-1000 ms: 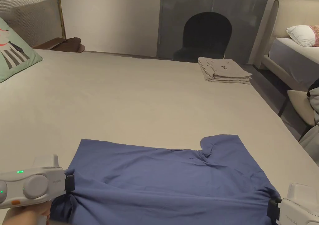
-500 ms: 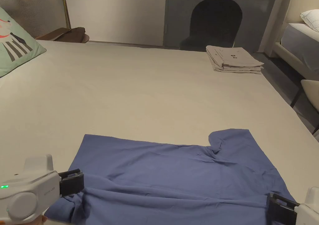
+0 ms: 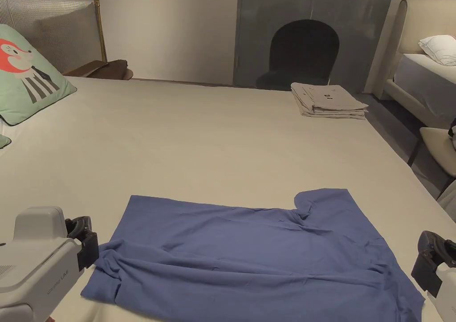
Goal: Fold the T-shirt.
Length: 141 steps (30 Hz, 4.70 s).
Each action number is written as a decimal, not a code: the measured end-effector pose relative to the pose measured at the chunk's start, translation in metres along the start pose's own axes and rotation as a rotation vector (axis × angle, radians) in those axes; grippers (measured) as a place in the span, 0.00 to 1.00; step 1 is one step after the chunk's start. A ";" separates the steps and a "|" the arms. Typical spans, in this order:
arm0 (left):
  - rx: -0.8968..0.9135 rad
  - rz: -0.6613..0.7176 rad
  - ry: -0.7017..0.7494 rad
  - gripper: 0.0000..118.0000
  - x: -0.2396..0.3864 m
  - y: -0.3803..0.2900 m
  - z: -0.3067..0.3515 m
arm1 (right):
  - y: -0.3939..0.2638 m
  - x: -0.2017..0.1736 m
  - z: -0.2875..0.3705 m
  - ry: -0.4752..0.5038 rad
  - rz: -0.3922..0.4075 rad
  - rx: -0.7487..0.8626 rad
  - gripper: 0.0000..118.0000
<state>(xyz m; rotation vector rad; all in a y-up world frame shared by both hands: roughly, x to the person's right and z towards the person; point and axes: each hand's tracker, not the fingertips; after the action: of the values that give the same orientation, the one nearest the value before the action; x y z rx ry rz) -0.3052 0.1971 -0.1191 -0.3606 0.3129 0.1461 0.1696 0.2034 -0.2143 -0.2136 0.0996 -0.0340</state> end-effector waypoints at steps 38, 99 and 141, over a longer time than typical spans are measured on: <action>-0.449 0.087 -0.022 0.06 -0.025 -0.070 -0.084 | -0.109 0.051 -0.053 -0.097 0.018 -0.570 0.77; -0.163 0.071 -0.005 0.05 -0.017 0.036 -0.071 | 0.008 -0.036 -0.045 0.076 0.012 -0.061 0.00; -0.480 0.023 0.076 0.02 -0.026 0.009 -0.171 | -0.014 0.033 -0.204 0.053 0.063 -0.691 0.05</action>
<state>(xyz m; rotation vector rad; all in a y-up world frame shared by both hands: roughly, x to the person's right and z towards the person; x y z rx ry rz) -0.3783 0.1406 -0.2653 -0.8390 0.3564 0.2309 0.1808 0.1453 -0.4123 -0.8996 0.1693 0.0598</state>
